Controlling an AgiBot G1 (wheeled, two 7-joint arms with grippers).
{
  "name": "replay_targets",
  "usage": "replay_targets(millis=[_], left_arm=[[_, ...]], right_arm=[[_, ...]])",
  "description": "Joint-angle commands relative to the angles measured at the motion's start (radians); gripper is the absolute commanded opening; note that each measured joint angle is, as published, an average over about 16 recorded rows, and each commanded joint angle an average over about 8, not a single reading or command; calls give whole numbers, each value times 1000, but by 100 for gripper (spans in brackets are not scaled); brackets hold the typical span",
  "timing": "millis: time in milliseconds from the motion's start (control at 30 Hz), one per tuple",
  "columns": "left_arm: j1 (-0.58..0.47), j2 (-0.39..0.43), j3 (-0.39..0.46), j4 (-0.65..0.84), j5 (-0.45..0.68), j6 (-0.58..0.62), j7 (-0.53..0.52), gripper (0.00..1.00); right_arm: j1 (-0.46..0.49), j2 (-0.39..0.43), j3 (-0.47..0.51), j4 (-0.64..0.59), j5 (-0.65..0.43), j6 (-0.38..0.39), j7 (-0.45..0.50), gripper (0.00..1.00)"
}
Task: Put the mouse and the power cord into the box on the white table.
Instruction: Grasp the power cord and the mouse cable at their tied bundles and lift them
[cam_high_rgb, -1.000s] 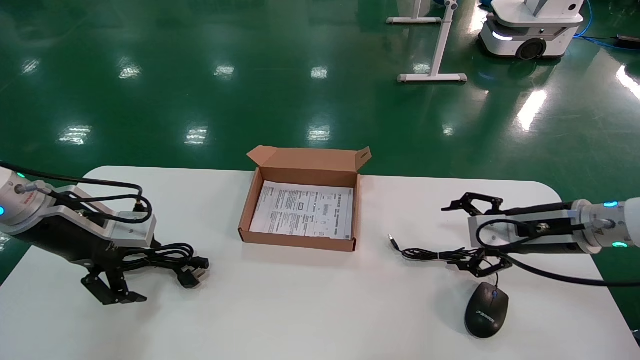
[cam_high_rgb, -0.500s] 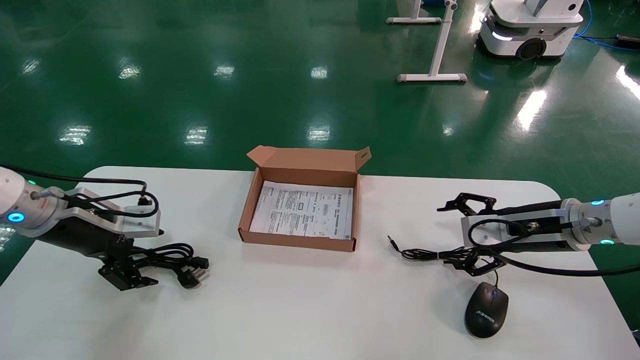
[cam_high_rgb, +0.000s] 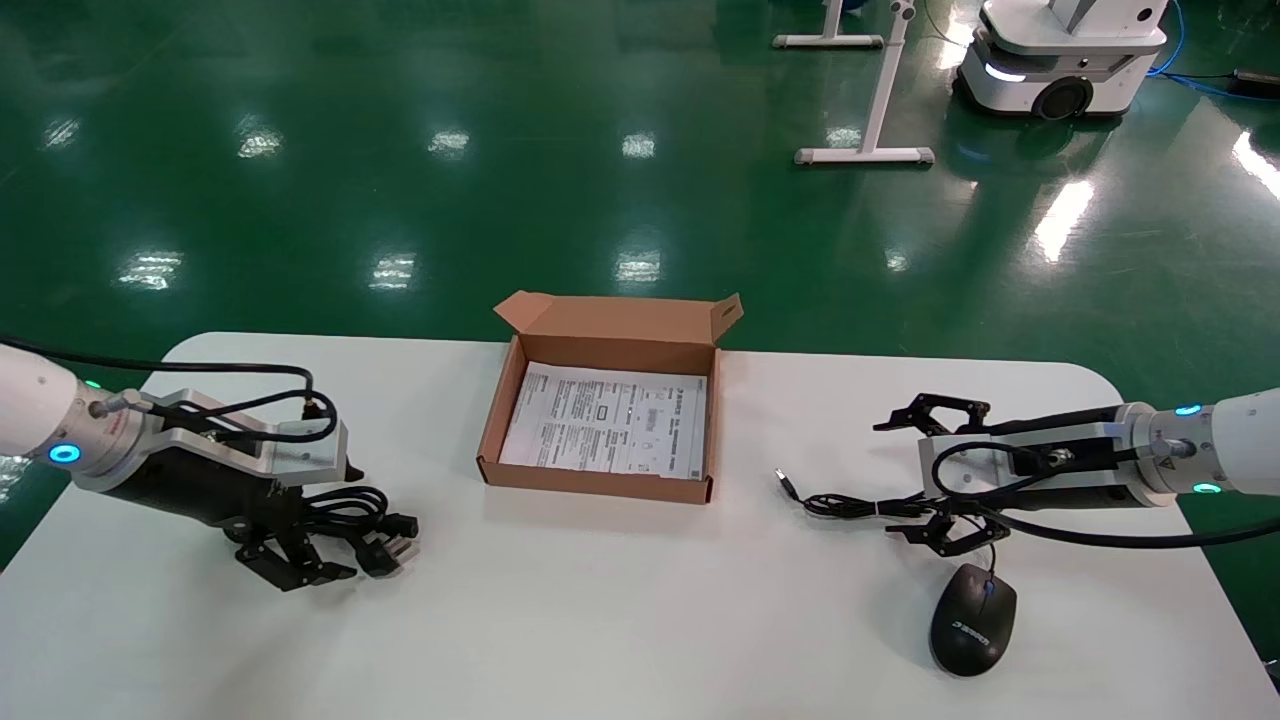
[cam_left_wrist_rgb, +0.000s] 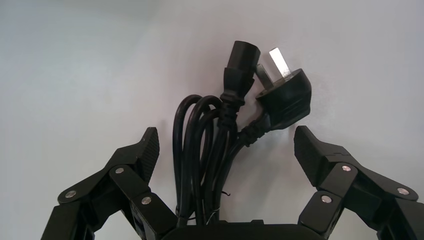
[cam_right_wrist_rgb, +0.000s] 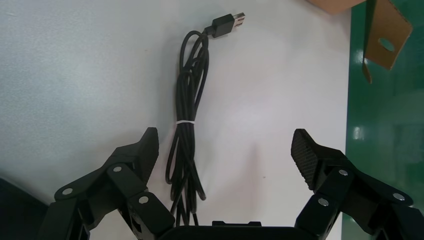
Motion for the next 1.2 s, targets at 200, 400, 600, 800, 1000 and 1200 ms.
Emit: replay_targets(millis=[200, 400, 600, 800, 1000, 1200], left_arm=[[1, 0, -1, -1, -1, 2, 1, 0], [0, -1, 0, -4, 0, 1, -1, 0], [-2, -2, 0, -5, 1, -1, -3, 0], [-2, -2, 1, -6, 1, -2, -3, 0], [-3, -3, 1, -7, 1, -2, -3, 0], [-3, -3, 1, -7, 1, -2, -4, 0]], right_arm=[[1, 0, 0, 0, -1, 0, 0, 0], [-1, 1, 0, 4, 0, 0, 0, 0], [-3, 2, 0, 6, 1, -1, 0, 0], [-3, 3, 1, 8, 2, -1, 0, 0], [-4, 3, 1, 8, 2, -2, 0, 0], [-4, 3, 1, 9, 2, -2, 0, 0]])
